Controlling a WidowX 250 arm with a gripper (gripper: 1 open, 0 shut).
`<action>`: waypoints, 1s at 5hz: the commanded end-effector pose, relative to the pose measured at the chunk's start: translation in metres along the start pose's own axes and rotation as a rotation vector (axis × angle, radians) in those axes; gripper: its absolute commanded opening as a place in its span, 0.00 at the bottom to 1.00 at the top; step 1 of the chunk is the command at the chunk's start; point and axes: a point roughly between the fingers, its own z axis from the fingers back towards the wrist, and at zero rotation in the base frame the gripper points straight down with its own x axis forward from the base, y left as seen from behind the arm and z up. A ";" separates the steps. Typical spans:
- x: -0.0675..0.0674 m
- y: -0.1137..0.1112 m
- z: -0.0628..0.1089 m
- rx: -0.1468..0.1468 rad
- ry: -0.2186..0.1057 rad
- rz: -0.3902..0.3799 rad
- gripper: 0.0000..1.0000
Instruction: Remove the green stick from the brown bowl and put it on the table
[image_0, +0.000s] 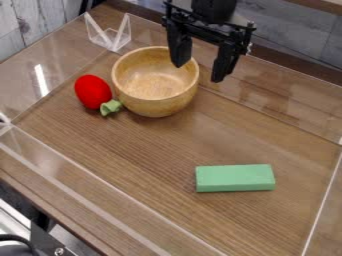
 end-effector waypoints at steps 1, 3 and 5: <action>0.002 0.005 -0.008 -0.011 -0.009 0.078 1.00; 0.011 0.025 -0.020 -0.008 -0.061 -0.045 1.00; 0.017 0.015 -0.006 -0.003 -0.115 -0.105 1.00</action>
